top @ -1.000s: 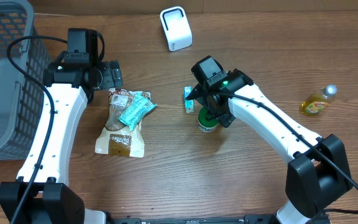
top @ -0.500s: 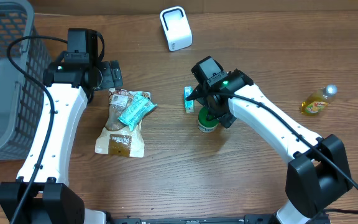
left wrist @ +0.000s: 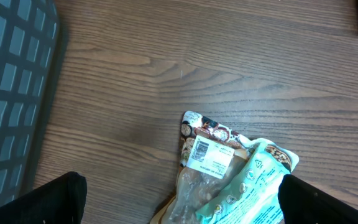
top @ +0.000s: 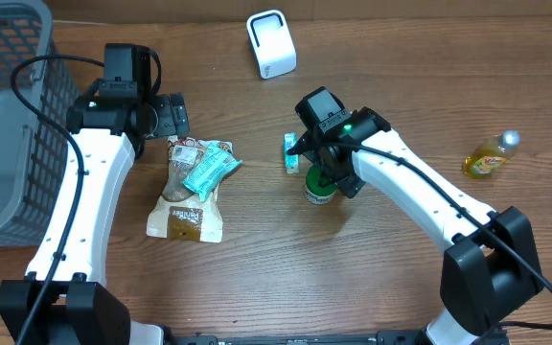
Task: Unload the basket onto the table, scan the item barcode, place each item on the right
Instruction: 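Lower the open right gripper around the green jar lid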
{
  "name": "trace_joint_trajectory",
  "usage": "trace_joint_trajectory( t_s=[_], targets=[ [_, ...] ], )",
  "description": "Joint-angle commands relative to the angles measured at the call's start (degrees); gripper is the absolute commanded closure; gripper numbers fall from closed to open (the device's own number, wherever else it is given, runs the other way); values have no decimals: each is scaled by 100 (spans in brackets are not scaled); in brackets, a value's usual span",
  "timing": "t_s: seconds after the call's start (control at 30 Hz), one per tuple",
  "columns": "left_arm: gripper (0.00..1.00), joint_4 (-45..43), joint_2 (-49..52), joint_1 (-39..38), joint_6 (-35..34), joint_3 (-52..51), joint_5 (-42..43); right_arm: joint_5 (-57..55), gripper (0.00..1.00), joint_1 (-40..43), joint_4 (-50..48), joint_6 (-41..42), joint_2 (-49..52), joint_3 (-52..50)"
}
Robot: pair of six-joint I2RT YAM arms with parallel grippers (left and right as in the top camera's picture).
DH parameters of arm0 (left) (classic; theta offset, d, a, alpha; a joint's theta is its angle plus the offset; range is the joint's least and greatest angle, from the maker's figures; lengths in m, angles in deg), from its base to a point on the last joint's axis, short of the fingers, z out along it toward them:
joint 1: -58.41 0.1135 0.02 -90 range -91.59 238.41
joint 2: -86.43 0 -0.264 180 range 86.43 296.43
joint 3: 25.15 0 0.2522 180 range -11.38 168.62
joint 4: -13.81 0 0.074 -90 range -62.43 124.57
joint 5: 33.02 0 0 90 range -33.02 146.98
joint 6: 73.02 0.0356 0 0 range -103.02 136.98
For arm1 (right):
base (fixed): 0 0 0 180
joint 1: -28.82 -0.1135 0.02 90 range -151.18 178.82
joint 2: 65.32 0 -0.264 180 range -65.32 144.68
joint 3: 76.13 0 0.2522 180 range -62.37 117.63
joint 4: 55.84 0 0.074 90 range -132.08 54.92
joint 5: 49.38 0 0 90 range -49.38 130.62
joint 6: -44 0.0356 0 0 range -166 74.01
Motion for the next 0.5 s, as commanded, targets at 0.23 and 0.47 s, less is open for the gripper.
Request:
trace_joint_trajectory(
  t_s=[0.23,0.47],
  targets=[
    [0,-13,-44,28,68,42,-79,-203,0,-17,-2,24,11,-31],
    [1,-13,-44,28,68,42,-79,-343,0,-17,-2,24,11,-31]
  ],
)
